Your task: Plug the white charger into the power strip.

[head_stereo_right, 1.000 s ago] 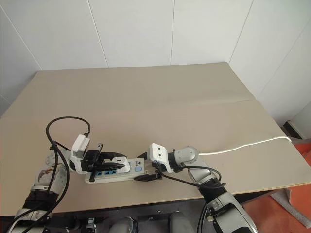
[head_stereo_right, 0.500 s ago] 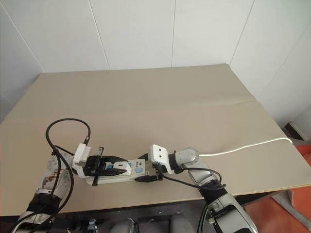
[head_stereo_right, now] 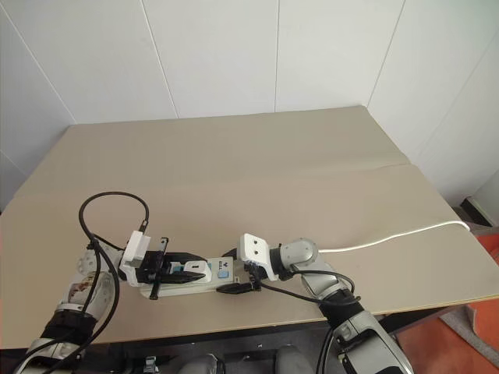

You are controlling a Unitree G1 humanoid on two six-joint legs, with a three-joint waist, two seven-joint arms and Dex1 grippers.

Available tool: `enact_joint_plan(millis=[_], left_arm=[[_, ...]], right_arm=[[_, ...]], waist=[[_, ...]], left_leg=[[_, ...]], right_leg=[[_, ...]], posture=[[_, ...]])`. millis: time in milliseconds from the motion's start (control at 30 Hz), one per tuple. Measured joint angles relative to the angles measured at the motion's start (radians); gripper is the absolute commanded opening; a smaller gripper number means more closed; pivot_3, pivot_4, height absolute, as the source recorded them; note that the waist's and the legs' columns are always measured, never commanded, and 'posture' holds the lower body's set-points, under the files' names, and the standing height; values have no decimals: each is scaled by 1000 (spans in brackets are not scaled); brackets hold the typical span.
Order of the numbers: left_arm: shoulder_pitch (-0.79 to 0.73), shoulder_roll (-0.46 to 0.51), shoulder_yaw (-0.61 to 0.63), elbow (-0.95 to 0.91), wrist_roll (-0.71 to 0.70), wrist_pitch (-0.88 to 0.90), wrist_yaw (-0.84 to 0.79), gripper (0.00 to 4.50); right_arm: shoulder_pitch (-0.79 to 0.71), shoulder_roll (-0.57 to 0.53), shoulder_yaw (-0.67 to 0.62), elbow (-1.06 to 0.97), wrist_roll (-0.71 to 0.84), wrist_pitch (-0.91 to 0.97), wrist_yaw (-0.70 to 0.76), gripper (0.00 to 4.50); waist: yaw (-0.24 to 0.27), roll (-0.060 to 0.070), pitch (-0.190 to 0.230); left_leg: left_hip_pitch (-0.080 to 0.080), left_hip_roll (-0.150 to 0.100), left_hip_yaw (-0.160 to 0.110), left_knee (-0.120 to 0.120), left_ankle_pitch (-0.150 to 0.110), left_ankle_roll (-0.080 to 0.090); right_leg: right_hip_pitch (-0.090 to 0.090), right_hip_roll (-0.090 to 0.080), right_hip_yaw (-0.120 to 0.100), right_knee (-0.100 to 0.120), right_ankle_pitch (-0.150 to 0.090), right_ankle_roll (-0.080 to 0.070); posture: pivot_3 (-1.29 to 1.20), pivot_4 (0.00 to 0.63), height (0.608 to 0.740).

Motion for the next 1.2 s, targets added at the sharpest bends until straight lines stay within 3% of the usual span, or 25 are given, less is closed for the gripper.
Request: enact_joint_plan(millis=[67,100,167,467,567,733,833,933,1167,1200], left_arm=[[0,1,0,0,0,3,1,1019],[0,1,0,0,0,-1,2,1757],[11,6,5,40,31,-16,26,2276],[14,21,16,49,56,-81,24,2276],[15,21,26,48,45,-66,18,2831],[40,41,56,11,-12,21,-9,4401],[85,149,42,-74,-78,128,-33,4459],[124,291,29,-105,-94,127,-41,4459],[112,367,113,-10,-52,85,-42,4459],[99,368,148,15,-52,75,-35,4488]], right_arm=[[0,0,2,0,0,0,-2,3425],[1,0,2,0,0,0,-3,3425],[3,1,6,-4,-1,-1,-5,3425],[6,-3,5,-4,0,-6,-1,3425],[6,-3,7,-4,0,-8,-1,3425],[5,-3,9,-11,0,-21,8,3425],[4,-3,11,-28,1,-29,16,3425],[5,-9,11,-35,2,-29,21,3425],[3,-10,10,-38,5,-28,19,3425],[4,-10,8,-39,9,-23,20,3774]], waist=[[-1,1,0],[-1,1,0],[-3,1,0],[-2,1,0],[-3,0,0],[-4,-2,1],[-8,-8,4],[-4,-9,5],[-2,-14,9],[-1,-14,10]], left_leg=[[1,0,0,0,0,0],[1,0,0,-1,0,0],[0,0,0,-1,0,0],[-2,0,-1,-3,0,0],[-2,0,-1,-5,0,0],[-6,1,-1,-9,0,0],[-16,3,-2,-9,0,0],[-17,3,-5,-12,0,0],[-16,2,-3,-13,0,0],[-16,3,-4,-13,0,0]], right_leg=[[0,0,0,0,0,0],[0,0,0,0,0,0],[-1,0,1,0,0,0],[-2,0,1,-3,-1,0],[-3,0,1,-3,-1,0],[-6,1,1,-8,0,0],[-19,2,1,-7,1,-1],[-21,0,1,-7,5,-9],[-21,0,0,-8,1,-4],[-21,0,0,-8,1,-4]], posture=[[0,150,740],[0,150,740],[0,150,740],[0,150,740],[0,150,740],[0,150,740],[0,150,740],[0,150,740],[0,150,740],[0,150,740]])
